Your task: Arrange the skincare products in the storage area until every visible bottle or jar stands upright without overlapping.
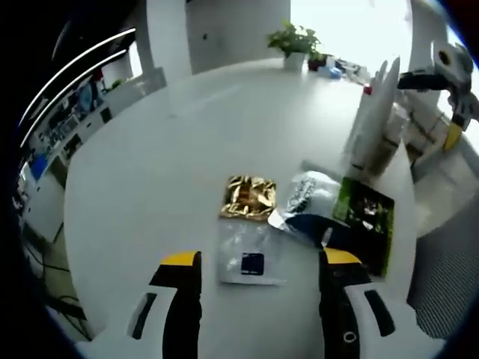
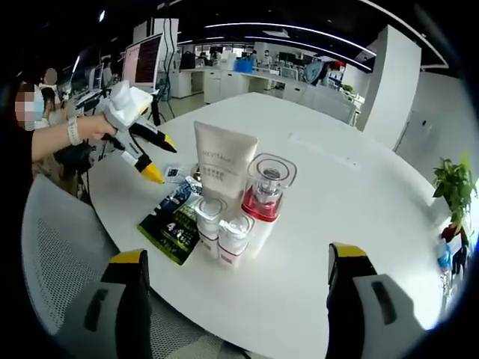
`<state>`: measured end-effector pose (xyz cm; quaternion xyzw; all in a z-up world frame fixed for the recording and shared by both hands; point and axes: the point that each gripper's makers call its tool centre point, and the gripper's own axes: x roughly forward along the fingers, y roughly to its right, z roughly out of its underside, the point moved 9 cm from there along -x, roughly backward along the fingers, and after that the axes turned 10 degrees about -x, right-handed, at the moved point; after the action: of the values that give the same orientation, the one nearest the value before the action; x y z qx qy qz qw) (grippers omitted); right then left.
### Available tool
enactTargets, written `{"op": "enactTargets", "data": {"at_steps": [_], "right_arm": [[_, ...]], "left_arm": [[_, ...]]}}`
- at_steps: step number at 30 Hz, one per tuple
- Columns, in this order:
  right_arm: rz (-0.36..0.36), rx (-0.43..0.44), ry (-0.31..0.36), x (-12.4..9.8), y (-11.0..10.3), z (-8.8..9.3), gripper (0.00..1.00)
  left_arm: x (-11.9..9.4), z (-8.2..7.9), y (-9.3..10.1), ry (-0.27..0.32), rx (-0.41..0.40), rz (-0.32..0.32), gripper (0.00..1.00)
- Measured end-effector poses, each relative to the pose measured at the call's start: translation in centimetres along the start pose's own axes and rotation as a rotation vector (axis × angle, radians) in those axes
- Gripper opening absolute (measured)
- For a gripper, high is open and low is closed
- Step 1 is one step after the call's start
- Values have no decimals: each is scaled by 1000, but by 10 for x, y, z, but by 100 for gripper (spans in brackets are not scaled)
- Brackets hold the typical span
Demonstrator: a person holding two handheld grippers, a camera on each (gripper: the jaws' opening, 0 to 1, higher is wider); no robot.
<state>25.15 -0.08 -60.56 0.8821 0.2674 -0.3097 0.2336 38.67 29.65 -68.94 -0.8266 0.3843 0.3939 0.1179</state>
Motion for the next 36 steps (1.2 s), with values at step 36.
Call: {"op": "enactTargets", "data": {"at_steps": [36], "right_arm": [[-11,54,-2,3,6,7,100]], "left_arm": [[24,4,-9,-62,5,14,43]]}}
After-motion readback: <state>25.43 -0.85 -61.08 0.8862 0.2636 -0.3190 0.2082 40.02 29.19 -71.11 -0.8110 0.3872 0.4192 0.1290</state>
